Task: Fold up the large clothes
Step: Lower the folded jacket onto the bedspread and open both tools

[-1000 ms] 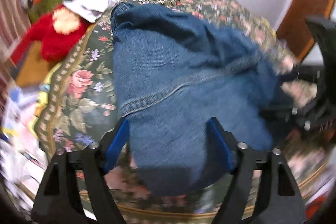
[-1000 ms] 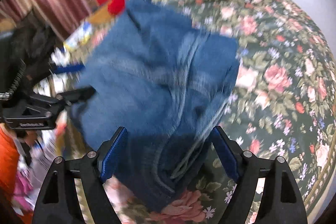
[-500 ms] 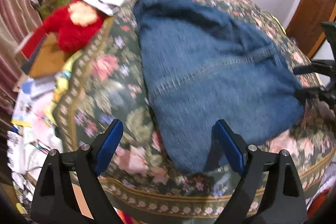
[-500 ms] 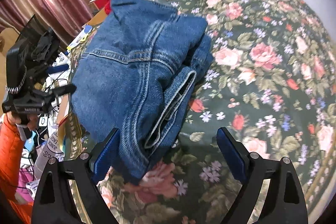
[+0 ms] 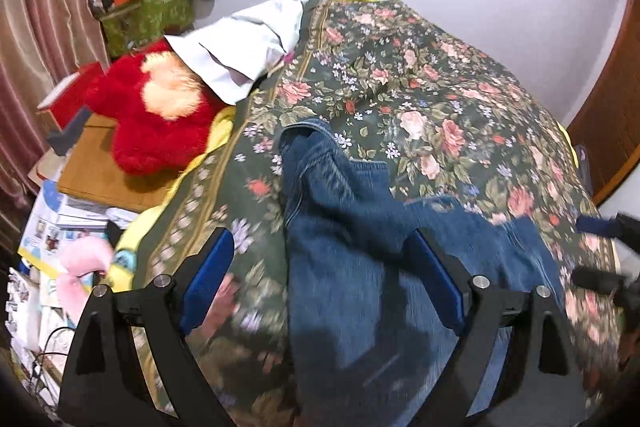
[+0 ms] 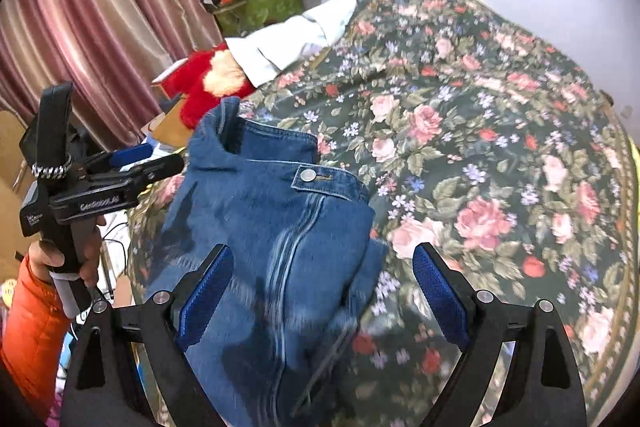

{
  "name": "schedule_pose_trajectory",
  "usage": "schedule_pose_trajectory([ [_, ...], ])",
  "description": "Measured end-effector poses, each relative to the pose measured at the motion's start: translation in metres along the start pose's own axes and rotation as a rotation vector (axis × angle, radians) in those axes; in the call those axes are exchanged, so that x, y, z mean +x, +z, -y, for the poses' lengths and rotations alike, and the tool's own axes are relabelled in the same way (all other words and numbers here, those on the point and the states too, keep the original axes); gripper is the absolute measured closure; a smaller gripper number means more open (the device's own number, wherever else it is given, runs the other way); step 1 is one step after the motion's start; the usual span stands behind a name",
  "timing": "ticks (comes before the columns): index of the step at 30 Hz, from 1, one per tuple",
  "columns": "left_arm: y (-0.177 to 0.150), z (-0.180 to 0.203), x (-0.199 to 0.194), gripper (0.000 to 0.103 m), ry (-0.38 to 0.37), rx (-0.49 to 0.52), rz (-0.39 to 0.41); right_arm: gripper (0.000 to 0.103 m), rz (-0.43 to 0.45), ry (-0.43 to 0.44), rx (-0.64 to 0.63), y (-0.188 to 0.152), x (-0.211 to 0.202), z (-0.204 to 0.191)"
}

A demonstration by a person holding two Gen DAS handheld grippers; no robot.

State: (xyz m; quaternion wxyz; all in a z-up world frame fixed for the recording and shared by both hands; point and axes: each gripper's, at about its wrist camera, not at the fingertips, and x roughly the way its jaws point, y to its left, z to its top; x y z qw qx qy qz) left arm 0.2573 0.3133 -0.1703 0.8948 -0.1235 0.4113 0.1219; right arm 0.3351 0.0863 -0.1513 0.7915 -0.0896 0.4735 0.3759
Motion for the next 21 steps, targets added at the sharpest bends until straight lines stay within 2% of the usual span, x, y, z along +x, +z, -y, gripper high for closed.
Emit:
schedule_pose_trajectory([
  [6, 0.008, 0.005, 0.053, 0.011, 0.037, -0.004, -0.056, 0.013, -0.111, -0.060, -0.018, -0.011, 0.064, 0.022],
  [8, 0.006, 0.004, 0.066, 0.007, 0.045, -0.013, -0.072, 0.012, -0.113, -0.037, 0.013, -0.016, 0.071, 0.032],
  [11, 0.004, 0.000, 0.078, 0.008, 0.024, -0.050, -0.103, 0.011, -0.125, -0.017, 0.047, -0.015, 0.070, 0.039],
  [13, 0.004, -0.003, 0.070, 0.008, 0.019, -0.074, -0.086, 0.011, -0.107, -0.034, 0.032, -0.012, 0.061, 0.037],
  [16, 0.004, 0.001, 0.051, 0.019, 0.006, -0.070, -0.066, 0.011, -0.072, -0.037, 0.021, -0.009, 0.042, 0.032],
  [21, 0.004, 0.021, -0.010, 0.019, 0.031, 0.010, 0.037, 0.011, 0.040, 0.001, 0.059, -0.004, -0.013, 0.023],
])
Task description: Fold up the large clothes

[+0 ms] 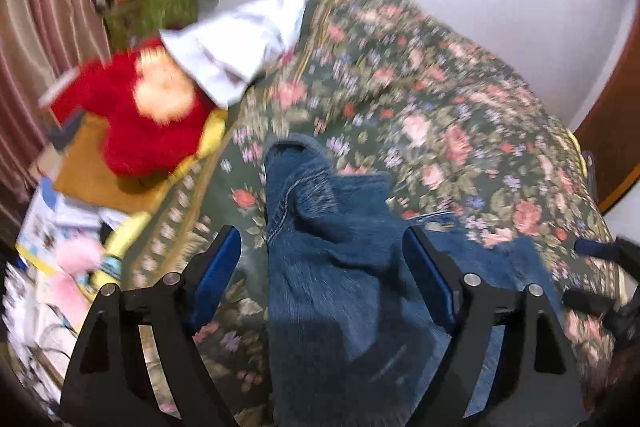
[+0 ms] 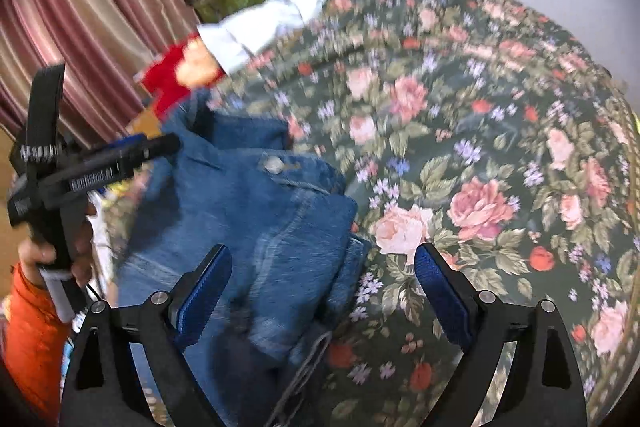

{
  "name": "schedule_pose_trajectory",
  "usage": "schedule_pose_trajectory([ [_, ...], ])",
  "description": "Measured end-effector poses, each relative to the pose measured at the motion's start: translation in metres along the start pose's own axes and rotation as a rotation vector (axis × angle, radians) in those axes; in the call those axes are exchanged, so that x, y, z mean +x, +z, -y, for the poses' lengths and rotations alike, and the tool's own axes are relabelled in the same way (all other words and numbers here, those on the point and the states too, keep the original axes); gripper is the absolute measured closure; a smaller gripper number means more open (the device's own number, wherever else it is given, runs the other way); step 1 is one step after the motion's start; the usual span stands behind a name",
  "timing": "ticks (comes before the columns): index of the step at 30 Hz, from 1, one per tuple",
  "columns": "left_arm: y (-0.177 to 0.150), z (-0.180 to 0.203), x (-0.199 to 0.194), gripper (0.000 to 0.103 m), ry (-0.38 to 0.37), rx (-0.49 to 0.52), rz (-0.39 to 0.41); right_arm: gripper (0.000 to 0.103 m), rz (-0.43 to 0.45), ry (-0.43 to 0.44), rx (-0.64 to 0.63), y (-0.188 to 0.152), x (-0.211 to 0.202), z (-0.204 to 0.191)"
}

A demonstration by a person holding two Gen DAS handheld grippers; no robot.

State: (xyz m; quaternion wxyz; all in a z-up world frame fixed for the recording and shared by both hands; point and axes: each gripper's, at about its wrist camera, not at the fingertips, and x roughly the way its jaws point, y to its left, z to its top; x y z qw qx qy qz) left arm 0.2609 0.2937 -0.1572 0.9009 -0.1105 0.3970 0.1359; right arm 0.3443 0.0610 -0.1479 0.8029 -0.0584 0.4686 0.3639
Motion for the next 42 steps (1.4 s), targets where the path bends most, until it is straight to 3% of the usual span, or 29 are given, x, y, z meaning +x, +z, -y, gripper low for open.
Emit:
schedule_pose_trajectory([
  [9, -0.010, 0.021, -0.150, 0.019, -0.045, 0.046, 0.267, 0.011, 0.290, 0.028, -0.032, -0.005, -0.134, -0.039],
  [16, -0.043, 0.033, -0.262, 0.019, -0.080, 0.018, 0.477, 0.011, 0.568, 0.003, -0.103, -0.046, -0.242, -0.085],
  [21, -0.080, 0.047, -0.313, 0.019, -0.085, 0.013, 0.591, 0.011, 0.712, -0.017, -0.133, -0.090, -0.292, -0.117],
  [28, -0.122, 0.068, -0.345, 0.019, -0.028, 0.026, 0.674, 0.011, 0.756, -0.070, -0.148, -0.134, -0.308, -0.148],
  [31, -0.132, 0.072, -0.349, 0.014, -0.004, 0.019, 0.683, 0.005, 0.754, -0.104, -0.143, -0.147, -0.310, -0.155],
  [34, -0.139, 0.073, -0.350, 0.012, -0.015, 0.009, 0.673, 0.000, 0.753, -0.124, -0.136, -0.154, -0.310, -0.157],
  [42, -0.146, 0.069, -0.350, 0.009, -0.039, -0.022, 0.658, 0.000, 0.738, -0.155, -0.106, -0.158, -0.307, -0.154],
])
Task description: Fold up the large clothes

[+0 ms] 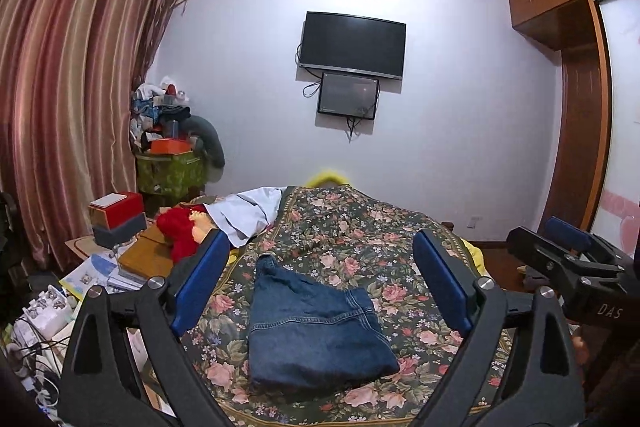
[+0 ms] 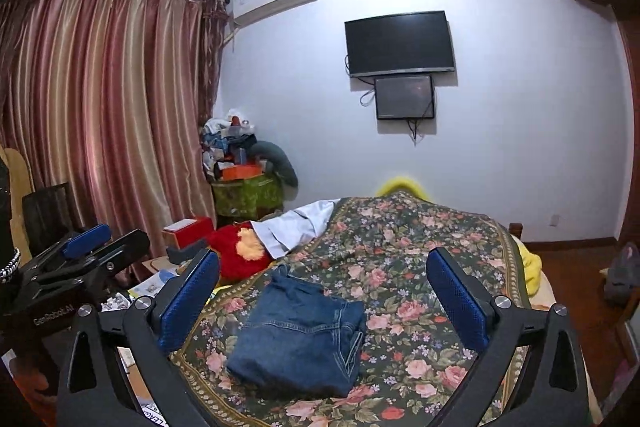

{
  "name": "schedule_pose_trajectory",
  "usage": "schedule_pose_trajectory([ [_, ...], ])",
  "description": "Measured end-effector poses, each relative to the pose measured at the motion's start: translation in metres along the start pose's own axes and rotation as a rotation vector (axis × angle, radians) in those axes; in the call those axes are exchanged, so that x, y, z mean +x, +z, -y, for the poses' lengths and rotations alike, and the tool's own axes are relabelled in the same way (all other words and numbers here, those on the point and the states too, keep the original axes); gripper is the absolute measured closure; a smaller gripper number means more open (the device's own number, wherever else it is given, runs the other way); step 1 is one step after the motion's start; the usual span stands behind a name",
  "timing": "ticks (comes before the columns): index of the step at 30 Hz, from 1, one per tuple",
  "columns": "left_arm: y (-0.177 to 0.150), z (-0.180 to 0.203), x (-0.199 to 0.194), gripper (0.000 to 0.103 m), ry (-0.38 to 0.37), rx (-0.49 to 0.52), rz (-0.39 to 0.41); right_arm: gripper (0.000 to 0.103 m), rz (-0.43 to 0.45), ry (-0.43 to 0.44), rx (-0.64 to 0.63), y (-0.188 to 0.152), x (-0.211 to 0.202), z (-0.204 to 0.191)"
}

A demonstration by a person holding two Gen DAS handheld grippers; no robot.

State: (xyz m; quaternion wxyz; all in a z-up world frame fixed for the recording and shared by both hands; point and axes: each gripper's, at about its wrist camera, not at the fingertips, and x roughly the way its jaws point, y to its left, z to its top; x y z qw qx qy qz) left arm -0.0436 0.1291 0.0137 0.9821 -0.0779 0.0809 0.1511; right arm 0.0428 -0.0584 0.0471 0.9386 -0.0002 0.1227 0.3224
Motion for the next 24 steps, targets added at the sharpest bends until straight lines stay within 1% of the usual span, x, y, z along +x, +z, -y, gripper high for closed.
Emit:
schedule_pose_trajectory([
  [24, -0.0060, -0.0011, 0.0060, 0.007, 0.014, -0.031, -0.026, 0.000, -0.005, 0.007, -0.004, -0.0037, 0.0038, -0.0016],
])
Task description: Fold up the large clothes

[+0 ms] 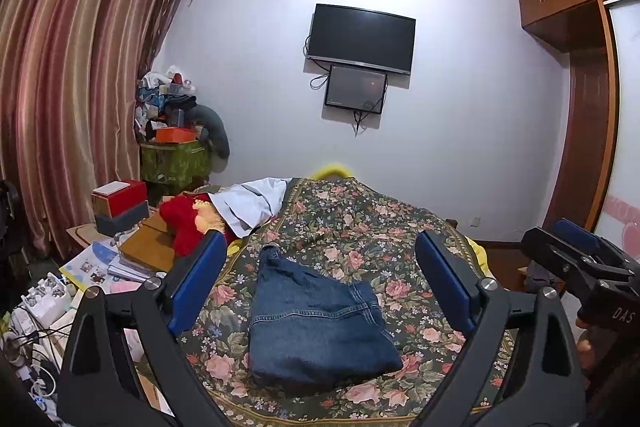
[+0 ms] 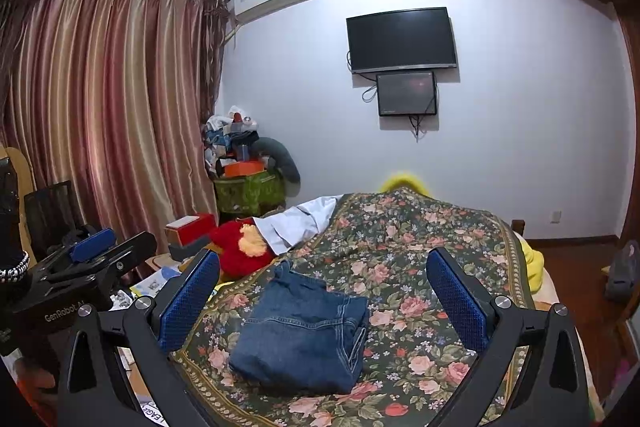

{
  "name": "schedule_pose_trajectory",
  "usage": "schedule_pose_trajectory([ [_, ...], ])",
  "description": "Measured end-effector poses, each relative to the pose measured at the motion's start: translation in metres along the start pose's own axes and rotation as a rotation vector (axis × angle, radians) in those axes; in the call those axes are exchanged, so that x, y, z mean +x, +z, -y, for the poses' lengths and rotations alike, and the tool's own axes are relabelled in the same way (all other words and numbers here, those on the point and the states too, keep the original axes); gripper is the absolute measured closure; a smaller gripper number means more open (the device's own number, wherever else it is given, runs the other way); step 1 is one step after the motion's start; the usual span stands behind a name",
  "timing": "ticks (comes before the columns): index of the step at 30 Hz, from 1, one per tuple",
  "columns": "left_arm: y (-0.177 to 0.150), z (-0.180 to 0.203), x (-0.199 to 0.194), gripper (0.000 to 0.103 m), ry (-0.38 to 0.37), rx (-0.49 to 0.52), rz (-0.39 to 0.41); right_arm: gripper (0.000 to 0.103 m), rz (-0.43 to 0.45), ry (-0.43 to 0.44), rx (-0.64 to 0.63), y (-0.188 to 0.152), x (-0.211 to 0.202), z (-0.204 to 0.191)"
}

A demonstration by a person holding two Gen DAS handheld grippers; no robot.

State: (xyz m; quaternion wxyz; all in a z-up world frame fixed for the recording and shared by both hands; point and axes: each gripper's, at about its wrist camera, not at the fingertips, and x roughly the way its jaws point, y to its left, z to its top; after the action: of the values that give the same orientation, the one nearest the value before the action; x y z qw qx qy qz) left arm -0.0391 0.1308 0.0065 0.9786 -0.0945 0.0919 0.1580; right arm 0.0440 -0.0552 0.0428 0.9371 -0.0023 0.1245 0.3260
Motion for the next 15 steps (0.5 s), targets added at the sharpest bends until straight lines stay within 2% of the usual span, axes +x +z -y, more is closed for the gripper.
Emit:
schedule_pose_trajectory([
  [15, -0.0012, 0.0038, 0.0011, 0.005, 0.004, 0.008, 0.000, 0.000, 0.003, 0.002, -0.002, 0.0014, -0.0021, -0.0023],
])
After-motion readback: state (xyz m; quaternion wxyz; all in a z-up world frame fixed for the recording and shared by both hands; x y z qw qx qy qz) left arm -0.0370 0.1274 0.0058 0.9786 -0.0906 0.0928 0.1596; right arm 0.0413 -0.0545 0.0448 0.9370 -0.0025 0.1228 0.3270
